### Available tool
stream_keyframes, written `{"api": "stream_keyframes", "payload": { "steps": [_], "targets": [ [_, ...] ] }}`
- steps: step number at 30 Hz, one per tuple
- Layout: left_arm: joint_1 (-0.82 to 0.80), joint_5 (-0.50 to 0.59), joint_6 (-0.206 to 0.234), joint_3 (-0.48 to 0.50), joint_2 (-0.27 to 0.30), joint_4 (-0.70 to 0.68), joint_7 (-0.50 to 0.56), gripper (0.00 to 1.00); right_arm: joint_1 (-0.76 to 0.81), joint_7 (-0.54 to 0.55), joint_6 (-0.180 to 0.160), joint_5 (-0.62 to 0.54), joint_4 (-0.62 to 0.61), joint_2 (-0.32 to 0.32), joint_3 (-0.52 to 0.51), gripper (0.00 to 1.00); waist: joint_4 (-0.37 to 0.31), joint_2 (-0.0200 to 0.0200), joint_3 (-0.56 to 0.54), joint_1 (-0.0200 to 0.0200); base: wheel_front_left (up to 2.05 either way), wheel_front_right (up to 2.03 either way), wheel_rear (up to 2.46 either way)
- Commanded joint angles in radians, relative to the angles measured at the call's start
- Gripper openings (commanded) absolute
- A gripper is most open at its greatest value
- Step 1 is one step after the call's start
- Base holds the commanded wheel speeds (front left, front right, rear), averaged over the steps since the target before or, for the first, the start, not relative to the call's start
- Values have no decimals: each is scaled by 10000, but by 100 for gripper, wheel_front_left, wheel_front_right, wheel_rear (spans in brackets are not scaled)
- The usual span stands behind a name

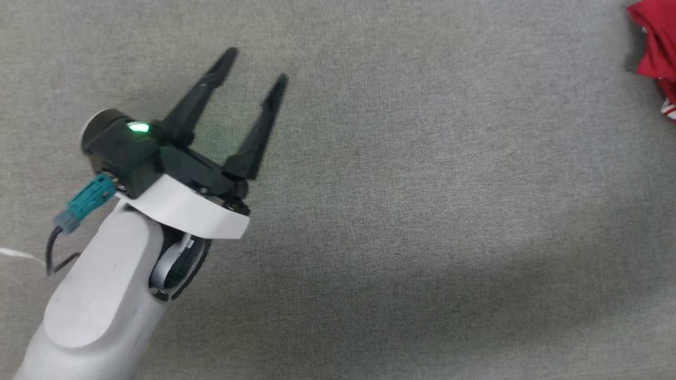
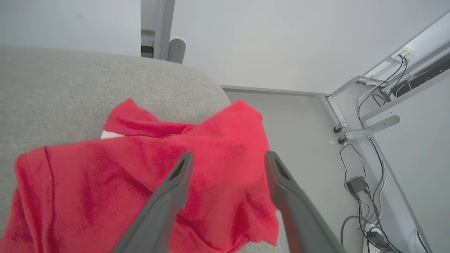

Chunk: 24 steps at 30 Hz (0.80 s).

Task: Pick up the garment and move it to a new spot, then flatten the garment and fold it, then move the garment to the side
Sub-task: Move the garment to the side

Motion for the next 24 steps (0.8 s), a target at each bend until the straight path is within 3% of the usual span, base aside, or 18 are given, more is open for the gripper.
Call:
{"api": "stream_keyframes", "payload": {
  "steps": [1, 12, 16, 24],
  "targets": [
    [233, -55, -29, 157, 14, -58, -44, 100, -37, -135, -25, 105, -93, 141, -9, 100, 39, 0, -213, 0, 0, 0, 0],
    [1347, 220, -27, 1455, -193, -137, -44, 100, 662, -995, -25, 956, -538, 882, 281, 100, 369, 0, -1192, 0, 0, 0, 0],
    [2186, 520, -29, 2352, -402, -193, -44, 100, 1612, -1688, -25, 1606, -1073, 1287, 1036, 100, 598, 0, -1849, 0, 0, 0, 0],
    [3558, 847, -28, 3532, -773, -228, -44, 100, 3321, -2738, -28, 2793, -2097, 1455, 1967, 100, 899, 0, -2772, 0, 0, 0, 0]
  ]
}}
